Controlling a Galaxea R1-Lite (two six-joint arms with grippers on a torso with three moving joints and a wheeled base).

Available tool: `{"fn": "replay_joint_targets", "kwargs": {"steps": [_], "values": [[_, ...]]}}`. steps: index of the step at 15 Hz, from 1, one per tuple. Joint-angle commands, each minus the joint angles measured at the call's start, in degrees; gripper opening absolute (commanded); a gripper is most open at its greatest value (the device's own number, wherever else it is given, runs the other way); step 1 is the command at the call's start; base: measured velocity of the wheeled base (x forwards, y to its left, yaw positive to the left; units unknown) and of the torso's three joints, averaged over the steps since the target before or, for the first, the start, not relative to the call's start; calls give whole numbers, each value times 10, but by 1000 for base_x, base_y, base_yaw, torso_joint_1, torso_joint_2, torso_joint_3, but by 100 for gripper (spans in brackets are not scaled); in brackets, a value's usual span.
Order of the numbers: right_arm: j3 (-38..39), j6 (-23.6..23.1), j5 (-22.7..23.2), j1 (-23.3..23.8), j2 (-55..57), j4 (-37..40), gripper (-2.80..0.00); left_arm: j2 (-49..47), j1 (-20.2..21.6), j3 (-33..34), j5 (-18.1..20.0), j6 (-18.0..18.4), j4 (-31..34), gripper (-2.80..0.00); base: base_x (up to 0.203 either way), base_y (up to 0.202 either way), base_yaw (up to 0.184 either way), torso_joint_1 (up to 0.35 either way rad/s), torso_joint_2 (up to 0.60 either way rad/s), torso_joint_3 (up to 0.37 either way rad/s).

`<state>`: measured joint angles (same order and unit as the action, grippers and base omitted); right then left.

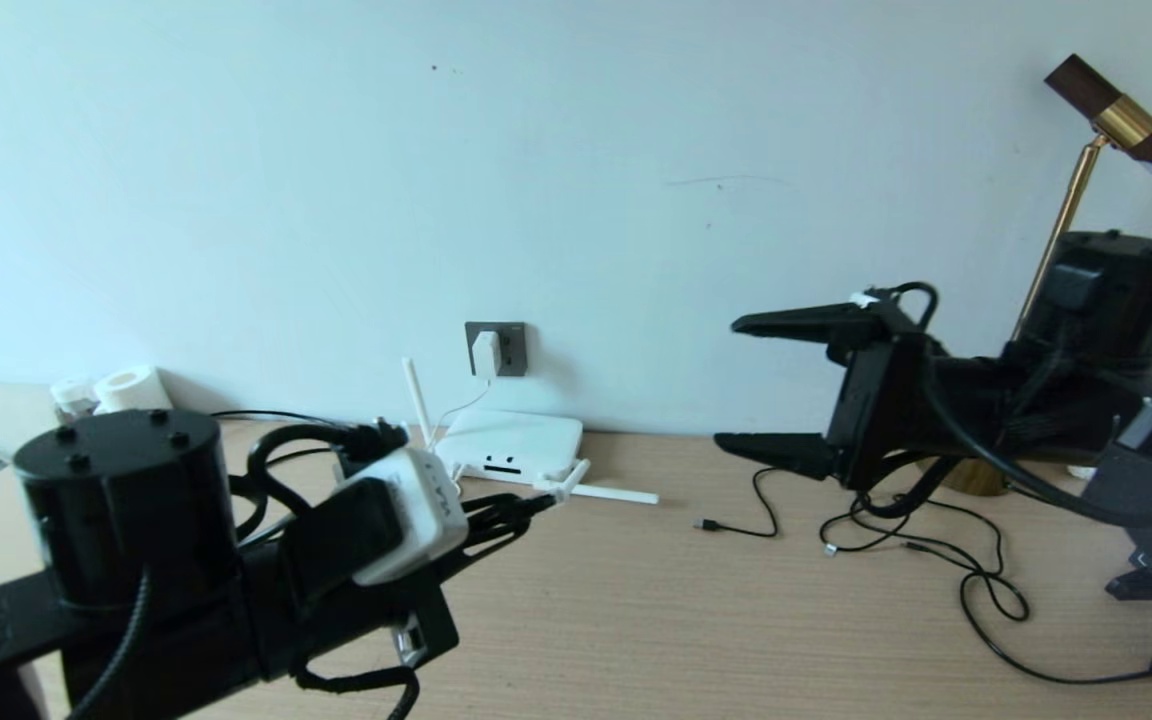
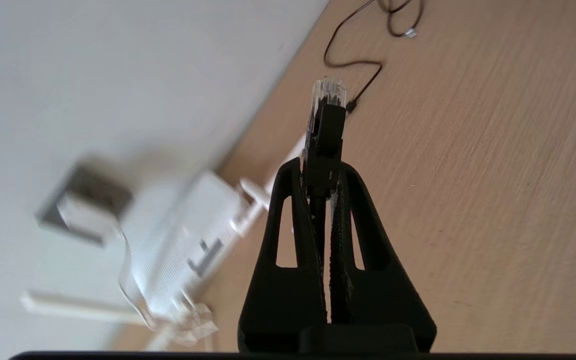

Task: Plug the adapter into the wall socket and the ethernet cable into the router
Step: Hand it to the other hand

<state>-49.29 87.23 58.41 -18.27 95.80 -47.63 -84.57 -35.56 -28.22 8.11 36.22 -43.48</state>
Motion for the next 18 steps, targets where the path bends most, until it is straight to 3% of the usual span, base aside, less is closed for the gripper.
{"fn": "replay_joint_targets", "kwargs": {"steps": [1, 3, 5, 6, 8, 9, 11, 12, 13, 14, 16, 18], "values": [[34, -29, 2, 61, -87, -7, 0, 13, 3, 11, -51, -109, -2, -280, 0, 0, 0, 0, 0, 0], [88, -140, -2, 149, -136, -11, 0, 6, 6, 12, -113, -206, 6, -280, 0, 0, 0, 0, 0, 0], [139, -299, -35, 211, -153, -12, 0, -14, 17, 12, -156, -277, 45, -280, 0, 0, 0, 0, 0, 0], [160, -373, -87, 226, -154, -12, 0, -23, 22, 10, -168, -307, 64, -280, 0, 0, 0, 0, 0, 0], [197, -489, -233, 236, -155, -14, 0, -41, 38, -16, -173, -355, 126, -280, 0, 0, 0, 0, 0, 0], [212, -520, -272, 239, -172, -14, 0, -45, 45, -33, -173, -364, 164, -280, 0, 0, 0, 0, 0, 0], [230, -537, -276, 238, -232, -6, 0, -34, 47, -66, -166, -370, 205, -280, 0, 0, 0, 0, 0, 0], [229, -540, -265, 228, -253, 34, 0, -23, 37, -77, -164, -368, 206, -280, 0, 0, 0, 0, 0, 0], [211, -538, -245, 212, -258, 113, 0, -10, 13, -82, -165, -358, 204, -280, 0, 0, 0, 0, 0, 0], [174, -532, -222, 191, -255, 197, 0, 4, 0, -83, -166, -325, 196, -280, 0, 0, 0, 0, 0, 0], [63, -495, -161, 134, -229, 355, 0, 16, -6, -72, -167, -192, 172, -280, 0, 0, 0, 0, 0, 0], [-11, -457, -95, 53, -169, 447, 0, 24, -4, -45, -164, -46, 128, -280, 0, 0, 0, 0, 0, 0]]}}
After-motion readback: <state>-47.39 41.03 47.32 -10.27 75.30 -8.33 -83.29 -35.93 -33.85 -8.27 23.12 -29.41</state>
